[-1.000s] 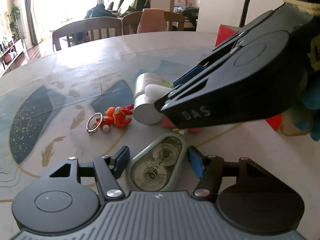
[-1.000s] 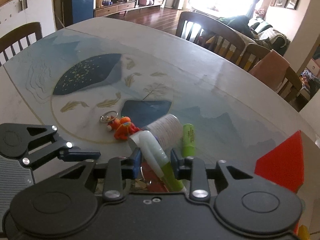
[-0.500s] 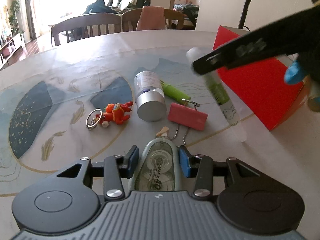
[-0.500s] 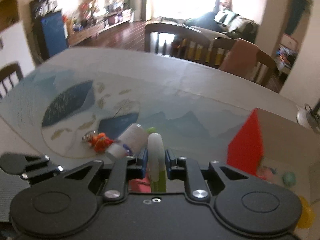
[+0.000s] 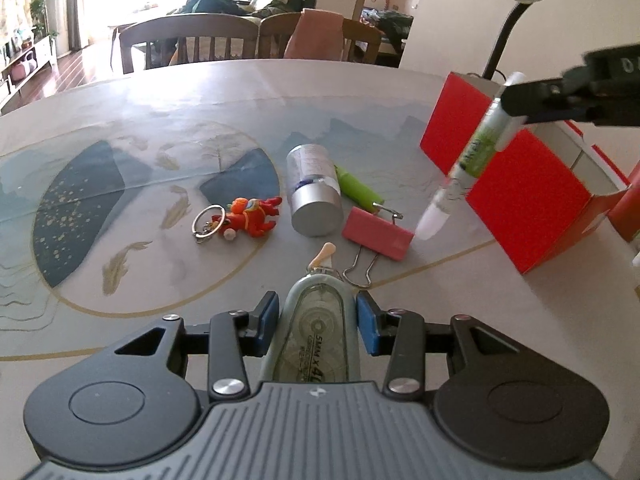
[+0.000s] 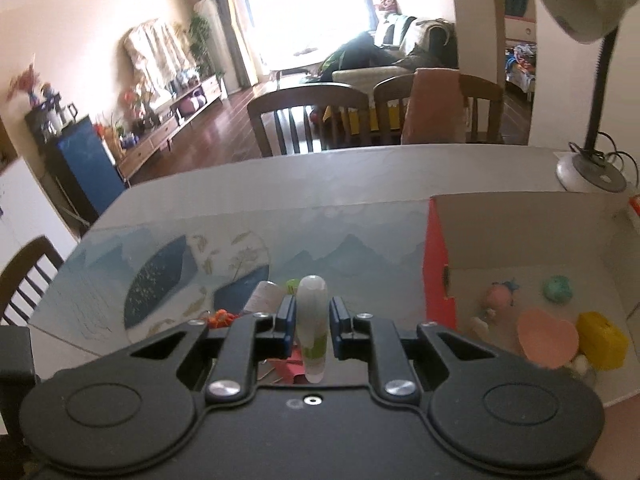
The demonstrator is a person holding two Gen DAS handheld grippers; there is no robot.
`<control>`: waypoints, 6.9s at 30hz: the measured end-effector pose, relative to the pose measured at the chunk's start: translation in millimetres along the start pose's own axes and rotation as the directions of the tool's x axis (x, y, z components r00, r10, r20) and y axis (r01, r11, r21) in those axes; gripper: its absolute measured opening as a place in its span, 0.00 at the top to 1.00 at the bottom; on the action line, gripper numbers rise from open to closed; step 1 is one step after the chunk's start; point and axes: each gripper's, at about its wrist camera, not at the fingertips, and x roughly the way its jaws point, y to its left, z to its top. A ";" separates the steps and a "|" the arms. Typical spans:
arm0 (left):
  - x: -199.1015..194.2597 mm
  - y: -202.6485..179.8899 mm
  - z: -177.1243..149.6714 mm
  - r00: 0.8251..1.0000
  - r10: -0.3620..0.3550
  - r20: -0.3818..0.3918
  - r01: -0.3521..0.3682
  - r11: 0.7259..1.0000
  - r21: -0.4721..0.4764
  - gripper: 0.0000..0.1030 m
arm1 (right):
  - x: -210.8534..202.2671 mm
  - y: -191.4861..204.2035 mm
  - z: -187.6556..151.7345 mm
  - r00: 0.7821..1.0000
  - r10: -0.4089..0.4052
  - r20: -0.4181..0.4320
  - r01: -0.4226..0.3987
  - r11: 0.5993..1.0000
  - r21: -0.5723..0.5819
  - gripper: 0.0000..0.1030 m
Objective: Organize rigid objects
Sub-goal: 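Carry the tape dispenser with the left gripper while the right gripper carries the tube toward the shoebox, then lower the tape dispenser into the shoebox and open the left gripper while the right releases the tube inside, then withdraw both open grippers from the shoebox back toward the table, then grasp the red keychain figure with the left gripper while the right gripper grasps the pink binder clip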
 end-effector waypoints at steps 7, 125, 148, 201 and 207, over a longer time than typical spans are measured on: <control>-21.1 2.3 5.8 1.000 -0.010 0.017 0.010 1.000 -0.022 0.61 | -32.3 -13.1 10.9 0.999 0.006 0.049 -0.009 0.998 0.063 0.84; 12.6 -188.2 137.9 0.978 -0.190 -0.085 0.205 0.949 0.237 0.37 | -84.7 -103.7 -2.3 0.982 -0.181 0.049 0.171 0.972 0.160 0.42; -61.9 -98.9 109.0 0.987 -0.160 0.007 0.157 0.975 0.159 0.22 | -84.7 -22.3 -20.3 0.991 -0.082 0.107 0.070 0.991 0.115 0.10; 33.9 66.1 45.0 0.996 0.085 -0.018 -0.086 0.990 -0.109 0.00 | 76.9 46.1 -57.9 0.988 -0.081 -0.132 0.060 0.986 -0.158 0.26; 48.4 65.4 40.9 0.993 0.117 -0.012 -0.118 0.992 -0.052 0.00 | 98.4 44.7 -62.9 0.981 -0.087 -0.172 0.052 0.979 -0.197 0.30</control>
